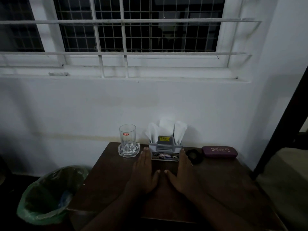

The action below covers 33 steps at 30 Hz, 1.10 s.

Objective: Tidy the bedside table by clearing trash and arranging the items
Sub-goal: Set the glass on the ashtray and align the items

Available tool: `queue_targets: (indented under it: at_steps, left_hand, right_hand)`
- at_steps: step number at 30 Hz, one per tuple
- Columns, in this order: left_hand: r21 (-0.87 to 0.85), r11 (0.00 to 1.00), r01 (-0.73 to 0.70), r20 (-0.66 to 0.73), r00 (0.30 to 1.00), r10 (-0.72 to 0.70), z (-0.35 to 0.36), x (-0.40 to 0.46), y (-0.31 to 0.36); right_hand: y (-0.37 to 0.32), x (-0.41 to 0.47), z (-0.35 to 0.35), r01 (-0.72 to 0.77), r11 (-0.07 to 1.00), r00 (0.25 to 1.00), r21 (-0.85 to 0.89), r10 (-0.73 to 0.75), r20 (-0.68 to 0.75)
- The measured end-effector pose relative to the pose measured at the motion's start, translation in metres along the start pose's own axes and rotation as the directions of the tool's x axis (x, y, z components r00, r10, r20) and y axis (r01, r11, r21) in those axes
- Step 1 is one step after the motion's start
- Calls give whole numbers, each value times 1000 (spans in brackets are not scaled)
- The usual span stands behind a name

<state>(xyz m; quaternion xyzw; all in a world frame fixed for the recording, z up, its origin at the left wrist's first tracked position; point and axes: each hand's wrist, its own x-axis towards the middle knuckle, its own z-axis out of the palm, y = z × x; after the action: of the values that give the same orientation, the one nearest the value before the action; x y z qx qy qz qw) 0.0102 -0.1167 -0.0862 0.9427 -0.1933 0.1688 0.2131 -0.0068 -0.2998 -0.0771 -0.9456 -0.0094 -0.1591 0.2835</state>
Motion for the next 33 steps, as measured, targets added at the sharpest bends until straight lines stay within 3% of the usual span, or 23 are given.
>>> queue_targets:
  at_steps: [9, 13, 17, 20, 23, 25, 27, 30, 33]
  left_hand:
    - [-32, 999, 23, 51, 998, -22, 0, 4, 2]
    - [-21, 999, 37, 57, 998, -36, 2, 6, 0]
    - [-20, 999, 46, 40, 998, -45, 6, 5, -2]
    - [-17, 999, 45, 35, 998, -44, 7, 6, -5]
    - [-24, 999, 45, 14, 999, -45, 9, 9, -6]
    - [-12, 999, 37, -7, 999, -37, 12, 11, -8]
    - [-2, 999, 37, -2, 999, -37, 14, 12, -10]
    - [15, 1000, 7, -21, 1000, -7, 15, 14, -13]
    - [31, 999, 11, -4, 1000, -11, 14, 14, -13]
  right_hand:
    - [2, 1, 7, 23, 1000, 1000, 2, -23, -8]
    - [7, 0, 0, -78, 995, 991, -67, 70, -114]
    - [16, 3, -11, -131, 990, 990, -53, 128, -54]
    - [26, 18, -30, -11, 1000, 974, -20, 6, -226]
    - [56, 44, -76, -48, 995, 937, -92, 14, -348]
    - [87, 59, -104, -160, 973, 952, -165, 108, -286]
    - [116, 63, -119, -237, 938, 970, -255, 214, -115]
    - [138, 64, -121, -234, 907, 949, -351, 292, 122]
    - [146, 62, -120, -199, 902, 952, -384, 270, 143]
